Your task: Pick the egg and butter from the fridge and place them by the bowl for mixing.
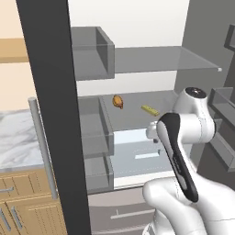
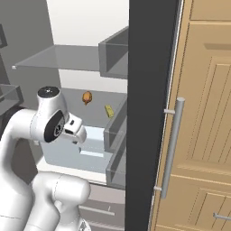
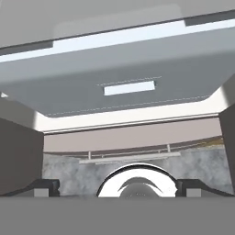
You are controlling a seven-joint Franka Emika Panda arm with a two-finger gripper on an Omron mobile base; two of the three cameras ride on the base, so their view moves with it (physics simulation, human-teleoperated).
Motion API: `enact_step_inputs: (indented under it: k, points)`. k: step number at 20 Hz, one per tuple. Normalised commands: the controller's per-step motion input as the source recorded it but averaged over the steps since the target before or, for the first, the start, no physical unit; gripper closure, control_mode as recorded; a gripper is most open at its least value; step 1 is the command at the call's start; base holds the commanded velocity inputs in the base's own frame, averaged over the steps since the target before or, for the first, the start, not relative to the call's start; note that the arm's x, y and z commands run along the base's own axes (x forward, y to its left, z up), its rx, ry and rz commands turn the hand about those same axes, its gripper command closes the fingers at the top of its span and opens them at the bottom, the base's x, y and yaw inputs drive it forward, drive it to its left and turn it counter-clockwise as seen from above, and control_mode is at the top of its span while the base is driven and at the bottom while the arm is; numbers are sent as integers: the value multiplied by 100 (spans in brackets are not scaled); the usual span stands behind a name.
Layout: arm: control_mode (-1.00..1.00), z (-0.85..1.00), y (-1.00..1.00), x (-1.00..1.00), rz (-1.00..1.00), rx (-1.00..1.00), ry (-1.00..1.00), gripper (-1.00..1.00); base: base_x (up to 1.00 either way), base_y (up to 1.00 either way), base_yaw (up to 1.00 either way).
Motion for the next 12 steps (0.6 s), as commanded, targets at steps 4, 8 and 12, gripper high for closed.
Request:
enact_step_inputs:
  k: [4,8,12]
  points:
    - [-100,12,-8,18,4,-12,-10,-100,0,0,0]
    - [-100,7,-13,35,2,-17,-13,-100,0,0,0]
    - [-100,16,-20,44,5,-1,0,-100,0,0,0]
